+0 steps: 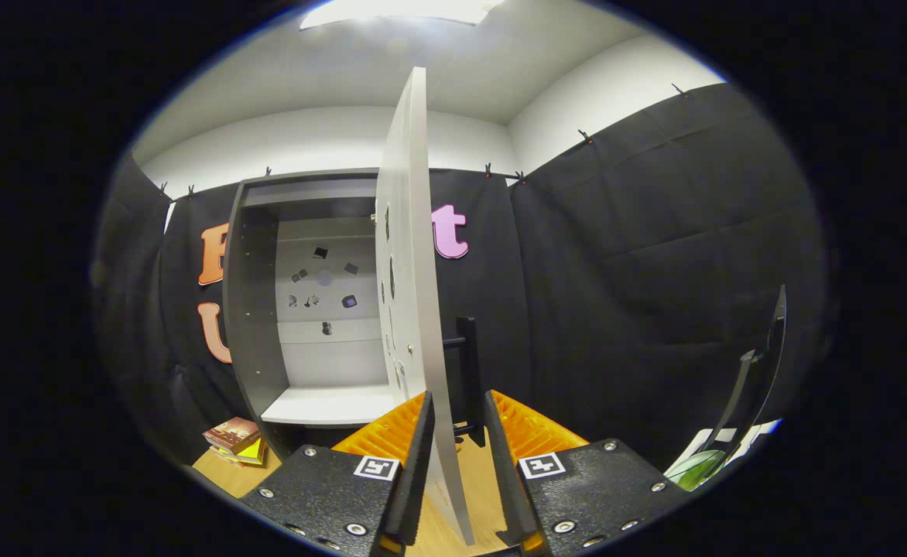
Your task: Open the shoe cabinet door, grab the shoes and put them into the shoe cabinet, then close the shoe cabinet door.
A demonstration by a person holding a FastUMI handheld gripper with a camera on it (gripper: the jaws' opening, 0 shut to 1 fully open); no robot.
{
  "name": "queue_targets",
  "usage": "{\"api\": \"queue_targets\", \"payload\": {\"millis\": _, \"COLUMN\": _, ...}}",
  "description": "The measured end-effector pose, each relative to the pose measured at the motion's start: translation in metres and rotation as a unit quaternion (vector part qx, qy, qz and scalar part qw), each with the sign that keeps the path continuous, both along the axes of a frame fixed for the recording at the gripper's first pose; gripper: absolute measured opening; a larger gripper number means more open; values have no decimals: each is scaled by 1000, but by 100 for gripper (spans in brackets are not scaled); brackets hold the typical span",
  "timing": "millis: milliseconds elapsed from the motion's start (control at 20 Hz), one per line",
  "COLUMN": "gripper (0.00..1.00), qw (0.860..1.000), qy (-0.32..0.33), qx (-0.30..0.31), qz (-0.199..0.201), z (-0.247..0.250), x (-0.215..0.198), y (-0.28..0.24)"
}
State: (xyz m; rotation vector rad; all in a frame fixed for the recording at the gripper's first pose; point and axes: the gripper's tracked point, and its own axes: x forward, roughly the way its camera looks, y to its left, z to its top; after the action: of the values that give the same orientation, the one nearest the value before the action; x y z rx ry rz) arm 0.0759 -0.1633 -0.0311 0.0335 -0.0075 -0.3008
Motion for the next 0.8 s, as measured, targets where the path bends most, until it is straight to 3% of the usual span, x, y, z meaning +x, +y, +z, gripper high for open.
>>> {"api": "queue_targets", "payload": {"millis": 400, "gripper": 48, "qw": 998, "qy": 0, "qx": 9, "qz": 63, "z": 16, "x": -5, "y": 78}}
{"api": "queue_targets", "payload": {"millis": 800, "gripper": 71, "qw": 991, "qy": 4, "qx": 2, "qz": 136, "z": 23, "x": -1, "y": 169}}
